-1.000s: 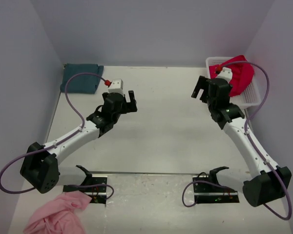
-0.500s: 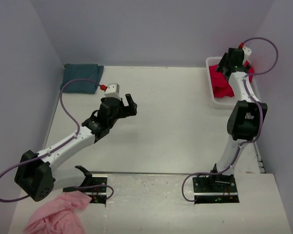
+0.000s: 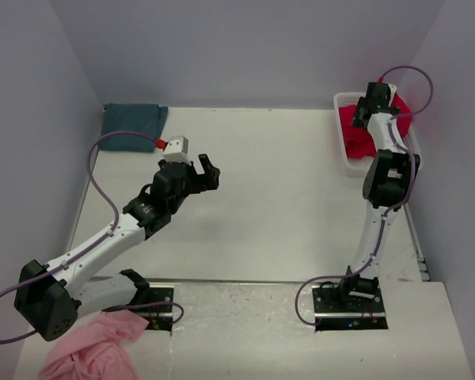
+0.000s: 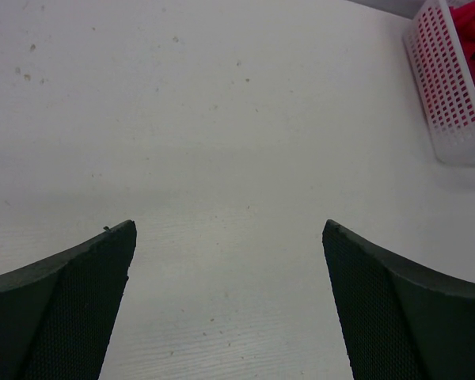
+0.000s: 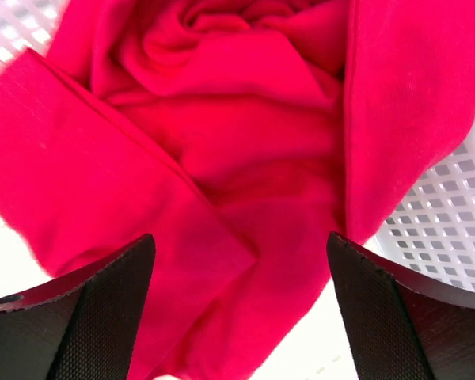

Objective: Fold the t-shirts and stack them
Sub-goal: Grab crumpled tshirt from bin with the right arm

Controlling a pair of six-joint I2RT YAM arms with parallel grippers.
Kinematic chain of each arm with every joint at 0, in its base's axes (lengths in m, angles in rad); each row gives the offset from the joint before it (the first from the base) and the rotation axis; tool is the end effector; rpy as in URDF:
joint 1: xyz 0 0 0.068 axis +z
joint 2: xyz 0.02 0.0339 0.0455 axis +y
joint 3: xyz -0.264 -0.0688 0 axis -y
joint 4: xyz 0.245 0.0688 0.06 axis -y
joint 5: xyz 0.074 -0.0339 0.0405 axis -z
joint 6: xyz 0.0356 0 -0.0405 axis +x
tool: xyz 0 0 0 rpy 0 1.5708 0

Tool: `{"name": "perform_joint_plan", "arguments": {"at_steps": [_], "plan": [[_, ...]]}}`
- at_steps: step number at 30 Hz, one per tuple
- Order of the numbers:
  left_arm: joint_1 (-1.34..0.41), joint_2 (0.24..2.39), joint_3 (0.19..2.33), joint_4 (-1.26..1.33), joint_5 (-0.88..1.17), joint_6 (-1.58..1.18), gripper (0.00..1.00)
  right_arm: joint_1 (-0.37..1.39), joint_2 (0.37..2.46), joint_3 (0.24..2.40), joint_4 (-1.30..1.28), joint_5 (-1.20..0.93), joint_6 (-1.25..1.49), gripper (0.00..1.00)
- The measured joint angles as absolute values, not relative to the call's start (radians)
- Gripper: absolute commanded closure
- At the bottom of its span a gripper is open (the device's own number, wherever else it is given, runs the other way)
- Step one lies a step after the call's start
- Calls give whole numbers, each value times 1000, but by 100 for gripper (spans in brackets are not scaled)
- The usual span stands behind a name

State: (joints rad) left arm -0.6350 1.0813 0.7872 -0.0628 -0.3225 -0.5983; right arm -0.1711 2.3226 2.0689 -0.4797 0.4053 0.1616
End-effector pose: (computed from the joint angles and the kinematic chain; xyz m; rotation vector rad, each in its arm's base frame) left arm 0.2069 -0.1385 0.2953 -0.1826 1.9345 -0.5191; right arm 0.5216 -0.1044 0.2315 0.5797 2.2011 -0.4705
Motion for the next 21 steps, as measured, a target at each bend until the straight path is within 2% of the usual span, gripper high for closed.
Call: {"name": "perform_joint_plan", "arguments": {"at_steps": [7,8,10,11,12,15,21], "plan": [[-636,1094,789,-81,-322,-582,0,-180,2347,2070,-504,407,100,28],[-636,1097,790,-81,-322,-581,0,-181,2352,2069,-503,407,95,40],[-636,1105,793,-81,-322,-580,0,-183,2360,2056,-504,406,86,49],[-636,1113,793,-81,-322,-580,0,-183,2366,2056,-505,406,86,70],[-636,1115,794,-81,-322,-580,0,-184,2374,2056,-504,406,85,79],[-636,1131,794,-86,-321,-579,0,-187,2394,2056,-509,406,82,100],[-636,1145,795,-91,-321,-579,0,-189,2400,2076,-508,402,86,100]]}}
